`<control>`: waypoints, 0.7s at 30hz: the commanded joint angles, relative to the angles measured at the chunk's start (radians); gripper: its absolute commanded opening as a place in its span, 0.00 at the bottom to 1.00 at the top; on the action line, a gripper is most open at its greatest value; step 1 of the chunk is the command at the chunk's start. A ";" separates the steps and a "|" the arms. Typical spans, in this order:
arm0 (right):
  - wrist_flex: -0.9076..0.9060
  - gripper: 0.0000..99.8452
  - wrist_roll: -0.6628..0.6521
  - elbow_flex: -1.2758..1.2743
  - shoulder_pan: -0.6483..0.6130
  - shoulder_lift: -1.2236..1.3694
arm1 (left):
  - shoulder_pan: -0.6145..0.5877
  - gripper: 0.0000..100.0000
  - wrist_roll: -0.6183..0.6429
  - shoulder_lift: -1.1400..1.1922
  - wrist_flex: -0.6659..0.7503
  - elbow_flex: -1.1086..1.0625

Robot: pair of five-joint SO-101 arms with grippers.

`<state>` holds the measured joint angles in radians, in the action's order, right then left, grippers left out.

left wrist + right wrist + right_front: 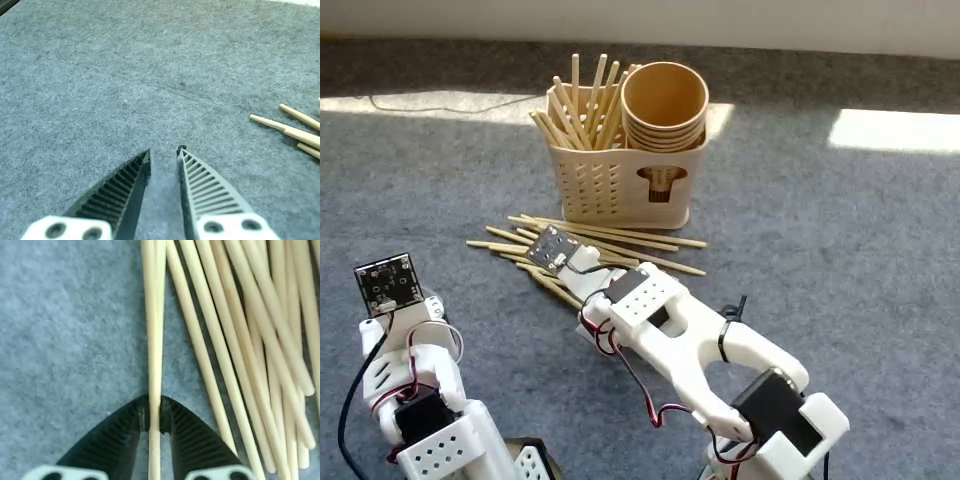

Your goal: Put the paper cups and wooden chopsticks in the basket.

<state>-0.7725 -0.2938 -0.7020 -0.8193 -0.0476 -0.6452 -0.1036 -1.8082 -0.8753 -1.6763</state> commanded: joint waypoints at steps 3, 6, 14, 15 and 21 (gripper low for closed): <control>-0.019 0.00 -0.008 0.076 0.010 -0.012 | 0.018 0.09 -0.008 -0.002 0.018 -0.019; -0.084 0.01 -0.003 0.084 0.010 -0.010 | 0.018 0.09 -0.008 -0.002 0.018 -0.019; -0.130 0.05 -0.006 0.114 0.010 -0.007 | 0.018 0.09 -0.008 -0.002 0.018 -0.019; -0.128 0.02 -0.008 0.114 0.010 -0.005 | 0.018 0.09 -0.008 -0.002 0.018 -0.019; -0.128 0.00 -0.008 0.114 0.010 -0.004 | 0.018 0.09 -0.008 -0.002 0.018 -0.019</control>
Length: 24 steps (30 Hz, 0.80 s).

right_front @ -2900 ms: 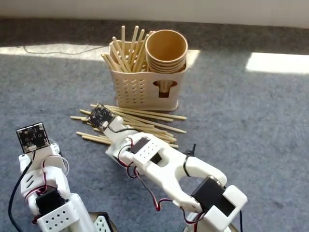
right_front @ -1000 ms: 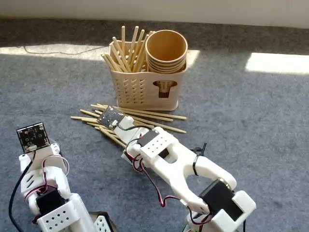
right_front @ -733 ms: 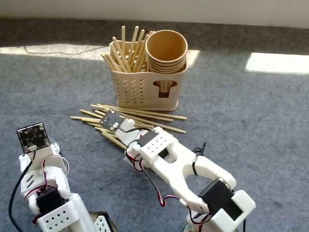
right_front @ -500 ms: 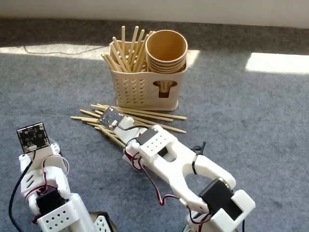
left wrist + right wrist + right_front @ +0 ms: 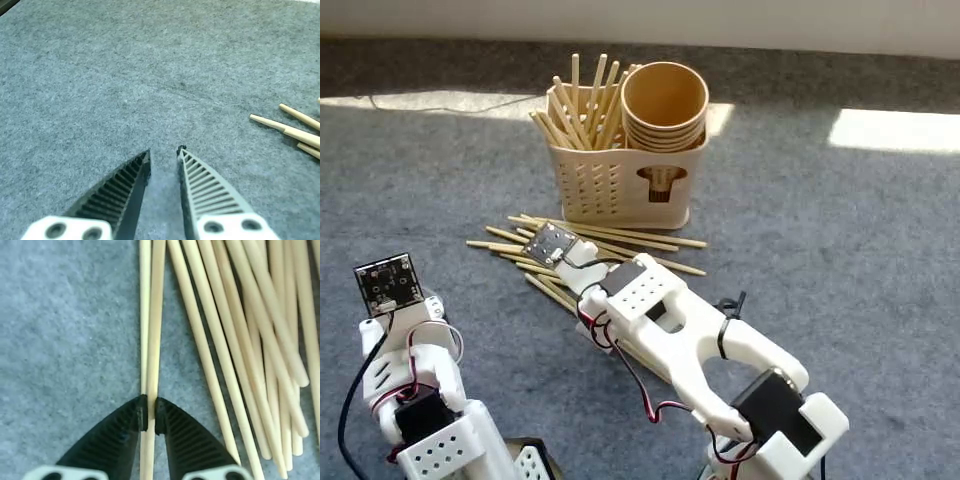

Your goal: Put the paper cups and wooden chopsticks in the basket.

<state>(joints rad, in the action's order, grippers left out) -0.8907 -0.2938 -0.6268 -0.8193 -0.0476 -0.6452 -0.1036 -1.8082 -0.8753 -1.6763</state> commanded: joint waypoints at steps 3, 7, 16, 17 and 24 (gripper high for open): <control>-0.010 0.01 -0.005 0.039 0.005 -0.004 | 0.018 0.09 -0.008 -0.002 0.018 -0.019; -0.012 0.05 -0.003 0.039 -0.005 -0.004 | 0.018 0.09 -0.008 -0.002 0.018 -0.019; -0.005 0.03 -0.006 0.047 -0.007 0.064 | 0.018 0.09 -0.008 -0.002 0.018 -0.019; -0.005 0.03 -0.006 0.047 -0.007 0.074 | 0.018 0.09 -0.008 -0.002 0.018 -0.019; -0.012 0.00 -0.008 0.044 -0.005 -0.004 | 0.018 0.09 -0.008 -0.001 0.018 -0.019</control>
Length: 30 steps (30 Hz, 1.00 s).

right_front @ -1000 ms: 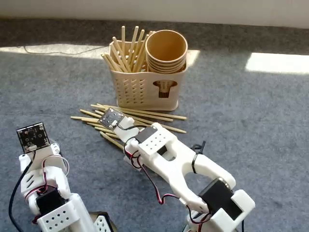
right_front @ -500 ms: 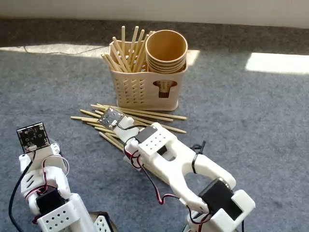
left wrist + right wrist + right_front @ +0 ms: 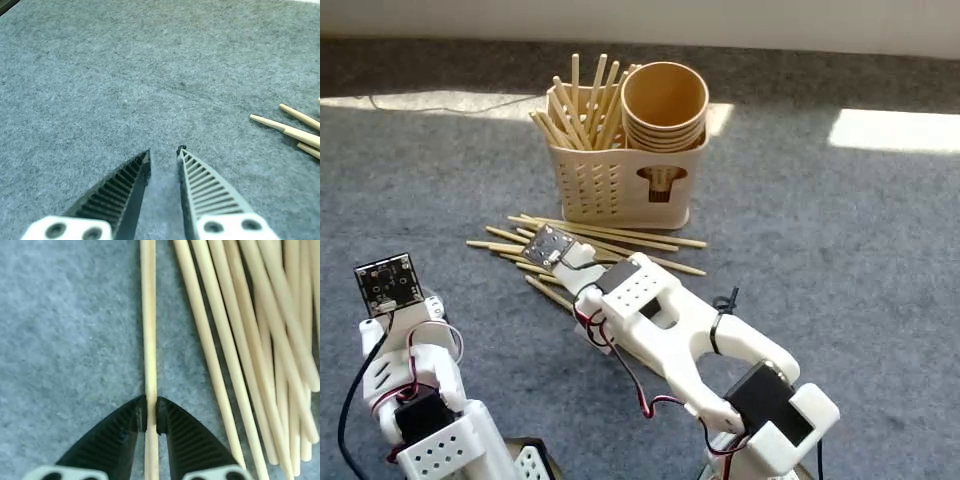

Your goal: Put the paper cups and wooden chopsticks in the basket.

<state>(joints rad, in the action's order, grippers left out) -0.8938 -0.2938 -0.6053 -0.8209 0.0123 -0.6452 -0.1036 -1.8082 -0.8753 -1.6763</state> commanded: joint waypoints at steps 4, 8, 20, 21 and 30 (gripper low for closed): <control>-0.015 0.00 -0.008 0.008 -0.004 -0.208 | 0.018 0.09 -0.008 -0.001 0.018 -0.019; -0.058 0.00 -0.005 -0.042 -0.004 -0.352 | 0.018 0.09 -0.008 -0.001 0.018 -0.019; -0.059 0.00 0.255 -0.068 0.050 -0.831 | 0.018 0.09 -0.009 -0.001 0.018 -0.019; -0.058 0.00 0.253 -0.068 0.050 -0.871 | 0.018 0.09 -0.009 -0.001 0.018 -0.019; 0.272 0.00 0.252 -0.013 0.061 -1.038 | 0.018 0.09 -0.009 -0.001 0.018 -0.019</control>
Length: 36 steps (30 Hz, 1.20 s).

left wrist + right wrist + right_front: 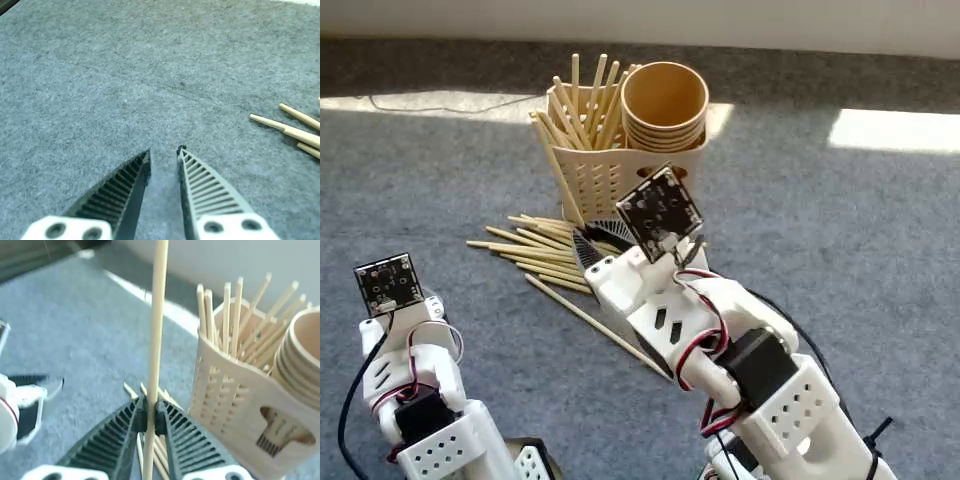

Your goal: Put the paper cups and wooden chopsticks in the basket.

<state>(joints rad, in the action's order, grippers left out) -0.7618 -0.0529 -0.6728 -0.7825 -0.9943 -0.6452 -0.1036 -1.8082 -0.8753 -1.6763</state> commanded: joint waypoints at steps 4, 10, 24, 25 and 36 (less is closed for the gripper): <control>0.392 0.00 0.011 0.051 0.058 -0.031 | 0.018 0.09 -0.009 -0.001 0.018 -0.019; 0.647 0.00 0.009 0.058 0.077 0.042 | 0.018 0.09 -0.009 -0.001 0.018 -0.019; 1.064 0.00 0.009 0.061 0.243 0.435 | 0.018 0.09 -0.009 -0.001 0.018 -0.019; 1.078 0.00 0.009 0.061 0.248 0.452 | 0.018 0.09 -0.009 -0.001 0.018 -0.019; 1.087 0.00 -0.143 0.053 0.254 0.573 | 0.018 0.09 -0.009 -0.001 0.018 -0.019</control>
<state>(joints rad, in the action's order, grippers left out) 0.2908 -0.1772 -0.6636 -0.5355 -0.4143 -0.6452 -0.1036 -1.8082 -0.8753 -1.6763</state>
